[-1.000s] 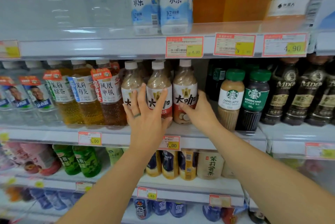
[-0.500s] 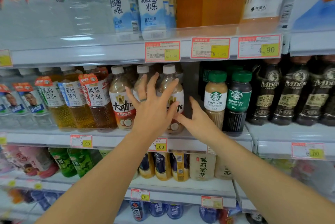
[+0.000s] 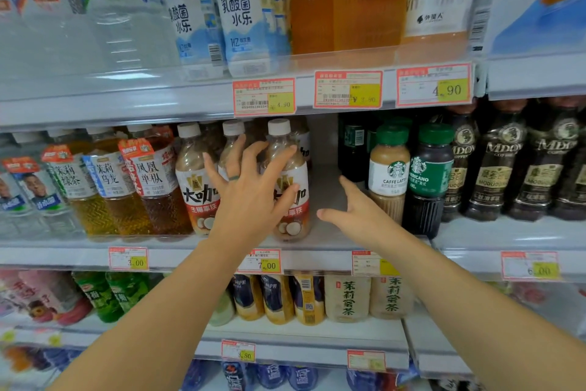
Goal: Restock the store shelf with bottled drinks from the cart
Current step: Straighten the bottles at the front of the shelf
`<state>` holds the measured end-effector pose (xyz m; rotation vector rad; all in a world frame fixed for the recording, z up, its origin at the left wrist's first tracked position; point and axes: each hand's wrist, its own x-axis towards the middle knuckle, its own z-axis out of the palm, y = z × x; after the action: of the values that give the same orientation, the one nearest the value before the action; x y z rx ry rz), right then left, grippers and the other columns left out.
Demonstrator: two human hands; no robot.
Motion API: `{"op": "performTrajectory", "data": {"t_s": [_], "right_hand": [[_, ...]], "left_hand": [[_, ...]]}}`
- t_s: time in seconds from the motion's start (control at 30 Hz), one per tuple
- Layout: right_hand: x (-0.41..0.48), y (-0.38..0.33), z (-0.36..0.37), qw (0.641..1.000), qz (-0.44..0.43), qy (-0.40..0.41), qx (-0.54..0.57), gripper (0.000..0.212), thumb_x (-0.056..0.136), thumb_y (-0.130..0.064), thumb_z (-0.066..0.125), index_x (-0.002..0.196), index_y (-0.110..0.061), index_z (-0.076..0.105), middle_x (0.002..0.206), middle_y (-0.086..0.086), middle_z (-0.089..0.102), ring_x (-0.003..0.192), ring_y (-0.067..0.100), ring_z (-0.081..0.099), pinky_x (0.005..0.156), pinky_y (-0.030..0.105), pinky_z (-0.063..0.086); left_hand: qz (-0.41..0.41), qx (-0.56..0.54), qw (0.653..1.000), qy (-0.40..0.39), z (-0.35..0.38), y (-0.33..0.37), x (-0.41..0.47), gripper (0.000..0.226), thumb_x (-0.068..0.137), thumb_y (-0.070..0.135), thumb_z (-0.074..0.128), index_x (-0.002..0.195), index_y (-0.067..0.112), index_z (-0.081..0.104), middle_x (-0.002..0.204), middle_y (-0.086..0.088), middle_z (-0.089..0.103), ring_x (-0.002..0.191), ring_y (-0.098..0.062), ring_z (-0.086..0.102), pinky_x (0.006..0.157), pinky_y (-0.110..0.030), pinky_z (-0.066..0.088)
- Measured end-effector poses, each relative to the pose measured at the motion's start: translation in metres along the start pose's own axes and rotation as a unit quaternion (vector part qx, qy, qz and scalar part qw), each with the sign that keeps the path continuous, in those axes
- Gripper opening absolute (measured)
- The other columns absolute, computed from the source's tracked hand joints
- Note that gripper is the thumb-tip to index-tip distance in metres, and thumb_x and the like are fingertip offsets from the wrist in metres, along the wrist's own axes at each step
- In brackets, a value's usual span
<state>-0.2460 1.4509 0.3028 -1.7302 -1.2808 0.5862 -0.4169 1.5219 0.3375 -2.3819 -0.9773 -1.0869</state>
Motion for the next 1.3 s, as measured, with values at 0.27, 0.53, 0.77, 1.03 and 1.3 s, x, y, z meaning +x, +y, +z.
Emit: {"op": "performTrajectory", "data": {"t_s": [0.27,0.53,0.77,1.03,1.3], "right_hand": [[0.083,-0.026,0.020,0.985,-0.024,0.084,0.151,0.056,0.088,-0.021,0.061,0.138,-0.013,0.037,0.130,0.005,0.053,0.102,0.017,0.058,0.068,0.008,0.043],[0.136,-0.018,0.038,0.953,-0.001,0.042,0.301,0.072,0.071,-0.019,0.079,0.132,-0.013,0.043,0.126,0.011,0.057,0.087,0.013,0.061,0.049,0.015,0.050],[0.121,-0.011,0.036,0.967,-0.026,0.043,0.251,0.057,0.076,-0.020,0.074,0.128,-0.013,0.049,0.119,0.007,0.061,0.096,0.015,0.058,0.046,0.009,0.043],[0.116,-0.004,0.024,0.956,0.104,0.088,0.261,0.077,0.088,-0.068,0.026,0.136,-0.010,0.045,0.137,0.013,0.049,0.126,0.030,0.045,0.100,0.035,0.033],[0.172,-0.011,0.031,0.931,0.029,0.150,0.331,0.040,0.090,-0.017,0.058,0.126,0.001,0.052,0.128,0.023,0.055,0.117,0.034,0.054,0.101,0.046,0.042]], "left_hand": [[0.027,0.002,0.999,-0.034,-0.002,-0.009,-0.003,0.051,0.089,0.052,0.040,0.138,0.036,0.032,0.142,-0.011,0.037,0.141,-0.032,0.014,0.105,-0.065,-0.004],[0.041,0.020,0.999,-0.013,0.002,-0.016,0.000,0.052,0.086,0.055,0.036,0.135,0.038,0.029,0.137,-0.011,0.042,0.136,-0.027,0.015,0.104,-0.069,0.007],[0.028,0.017,0.999,-0.005,0.006,-0.013,-0.002,0.052,0.086,0.053,0.038,0.134,0.035,0.031,0.137,-0.014,0.041,0.136,-0.027,0.016,0.104,-0.069,0.006],[0.016,0.022,0.999,-0.028,0.001,-0.005,-0.003,0.053,0.086,0.053,0.036,0.135,0.034,0.029,0.138,-0.014,0.040,0.138,-0.030,0.017,0.105,-0.069,0.006],[0.037,0.044,0.998,-0.009,0.002,-0.010,-0.005,0.053,0.086,0.051,0.039,0.135,0.031,0.033,0.135,-0.016,0.045,0.134,-0.030,0.022,0.105,-0.066,0.013]]}}
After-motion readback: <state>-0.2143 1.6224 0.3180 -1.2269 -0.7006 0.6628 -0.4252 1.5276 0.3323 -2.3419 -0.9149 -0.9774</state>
